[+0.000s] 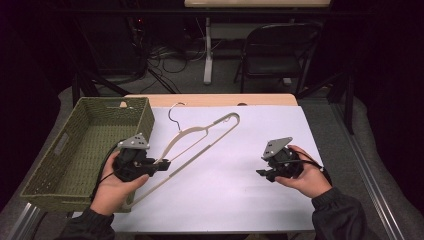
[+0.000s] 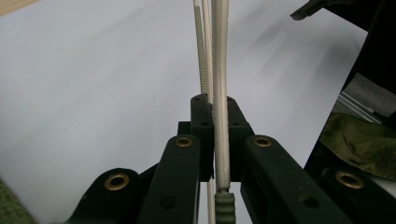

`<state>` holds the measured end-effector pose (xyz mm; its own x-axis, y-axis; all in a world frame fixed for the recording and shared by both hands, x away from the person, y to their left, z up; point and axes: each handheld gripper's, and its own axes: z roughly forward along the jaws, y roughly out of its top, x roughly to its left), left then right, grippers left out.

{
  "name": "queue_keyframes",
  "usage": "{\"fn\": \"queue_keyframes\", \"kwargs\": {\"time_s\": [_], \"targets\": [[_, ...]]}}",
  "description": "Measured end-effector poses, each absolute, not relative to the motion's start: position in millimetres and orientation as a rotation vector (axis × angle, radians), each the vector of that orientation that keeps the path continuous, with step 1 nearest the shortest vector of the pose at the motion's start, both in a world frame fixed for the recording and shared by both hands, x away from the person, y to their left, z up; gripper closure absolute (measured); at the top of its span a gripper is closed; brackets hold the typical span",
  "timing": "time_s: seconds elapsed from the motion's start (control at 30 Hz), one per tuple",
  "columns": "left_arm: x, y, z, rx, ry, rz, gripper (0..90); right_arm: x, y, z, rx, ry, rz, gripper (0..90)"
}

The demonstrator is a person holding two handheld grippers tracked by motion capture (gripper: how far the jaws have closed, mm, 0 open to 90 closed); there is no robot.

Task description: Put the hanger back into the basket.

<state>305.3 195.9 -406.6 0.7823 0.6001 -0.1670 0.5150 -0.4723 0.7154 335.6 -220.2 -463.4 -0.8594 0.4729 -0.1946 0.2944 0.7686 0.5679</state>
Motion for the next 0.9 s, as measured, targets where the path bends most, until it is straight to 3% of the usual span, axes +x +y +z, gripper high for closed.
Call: {"fn": "queue_keyframes", "kwargs": {"time_s": [0.9], "targets": [[311, 271, -376, 2.064, 0.99, 0.29, 87.1, 336, -225, -468, 0.624, 2.631, 0.773, 46.9]]}}
